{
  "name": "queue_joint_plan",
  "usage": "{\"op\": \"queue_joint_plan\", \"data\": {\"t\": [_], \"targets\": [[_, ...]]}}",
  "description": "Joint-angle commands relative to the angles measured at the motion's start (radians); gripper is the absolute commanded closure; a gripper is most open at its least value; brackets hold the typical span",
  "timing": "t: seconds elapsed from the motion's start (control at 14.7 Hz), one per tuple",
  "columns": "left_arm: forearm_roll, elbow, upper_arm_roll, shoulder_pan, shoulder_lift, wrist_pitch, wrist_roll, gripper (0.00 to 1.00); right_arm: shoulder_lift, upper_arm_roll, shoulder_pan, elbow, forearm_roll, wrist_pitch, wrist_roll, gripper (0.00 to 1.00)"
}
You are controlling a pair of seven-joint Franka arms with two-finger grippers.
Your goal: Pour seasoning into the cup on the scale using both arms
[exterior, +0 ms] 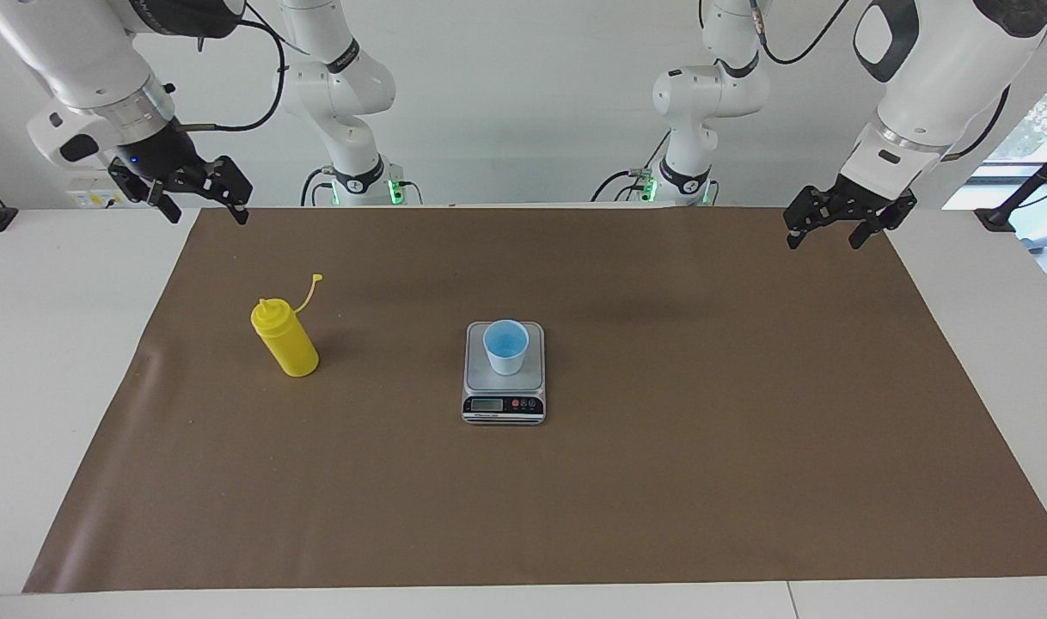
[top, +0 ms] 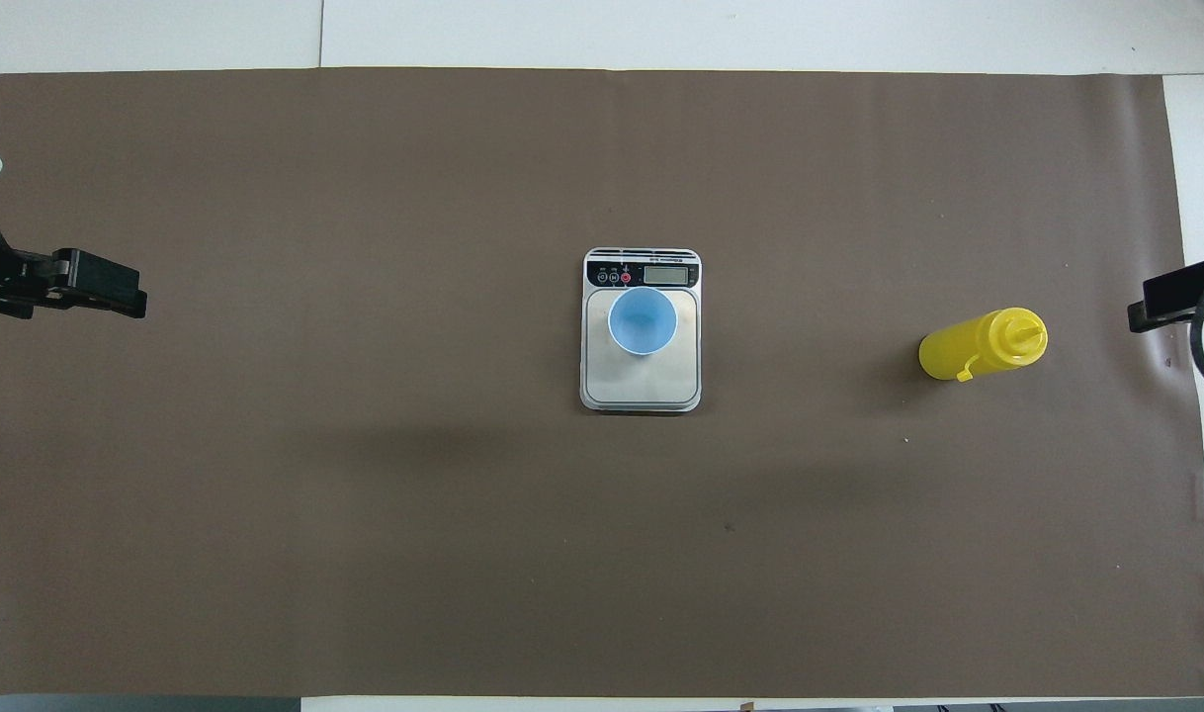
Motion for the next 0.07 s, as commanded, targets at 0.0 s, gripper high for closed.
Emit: {"op": "queue_joint_plan", "data": {"t": [0.0], "targets": [[-0.017,-0.021,-0.001,0.009,-0.024,-0.003,0.015,0.0,-0.003,0.011,-0.014,-0.003,-0.01,0.008,-0.025,0.0]]}}
